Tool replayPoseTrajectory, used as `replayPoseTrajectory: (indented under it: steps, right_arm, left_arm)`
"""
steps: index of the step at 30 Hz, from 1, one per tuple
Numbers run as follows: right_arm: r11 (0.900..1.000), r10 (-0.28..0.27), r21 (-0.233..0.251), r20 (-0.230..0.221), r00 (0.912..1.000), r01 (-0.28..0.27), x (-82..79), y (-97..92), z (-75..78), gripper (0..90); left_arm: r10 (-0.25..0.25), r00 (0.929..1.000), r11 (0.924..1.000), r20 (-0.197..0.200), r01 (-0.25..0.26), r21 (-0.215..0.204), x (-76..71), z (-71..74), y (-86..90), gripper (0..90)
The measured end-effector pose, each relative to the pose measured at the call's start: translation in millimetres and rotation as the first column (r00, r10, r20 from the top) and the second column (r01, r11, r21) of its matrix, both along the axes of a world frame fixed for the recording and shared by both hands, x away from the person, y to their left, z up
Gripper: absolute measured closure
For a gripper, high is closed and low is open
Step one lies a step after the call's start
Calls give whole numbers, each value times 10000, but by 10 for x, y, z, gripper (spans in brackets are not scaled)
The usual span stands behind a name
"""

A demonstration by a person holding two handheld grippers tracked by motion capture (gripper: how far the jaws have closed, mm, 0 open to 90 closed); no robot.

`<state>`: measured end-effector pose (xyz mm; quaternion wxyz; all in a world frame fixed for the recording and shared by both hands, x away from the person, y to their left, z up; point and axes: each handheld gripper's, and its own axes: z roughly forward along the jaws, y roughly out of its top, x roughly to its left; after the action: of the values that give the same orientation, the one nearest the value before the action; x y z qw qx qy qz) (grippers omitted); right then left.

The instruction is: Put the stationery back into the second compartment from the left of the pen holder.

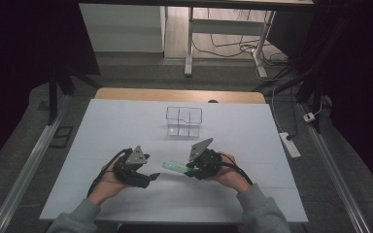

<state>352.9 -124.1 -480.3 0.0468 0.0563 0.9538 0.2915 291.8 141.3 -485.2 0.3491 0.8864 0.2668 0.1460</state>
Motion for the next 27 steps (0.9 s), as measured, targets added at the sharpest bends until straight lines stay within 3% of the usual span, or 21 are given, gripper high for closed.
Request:
replayPoseTrajectory:
  steps: [17, 22, 27]
  right_arm:
    - [9989, 466, -57, -103, 9989, -467, -35, 112, -28, 662]
    - [9983, 572, -99, -164, 9982, -573, -49, 154, -36, 662]
    - [9961, 846, -251, -143, 9963, -849, -57, 171, -31, 662]
  left_arm:
    - [-797, 9967, 9951, -161, 805, 566, 139, 14, -250, 243]
    - [-1259, 9920, 9879, -134, 1266, 894, 163, 16, -360, 259]
    - [-1646, 9856, 9773, -386, 1682, 1290, 189, -13, -438, 272]
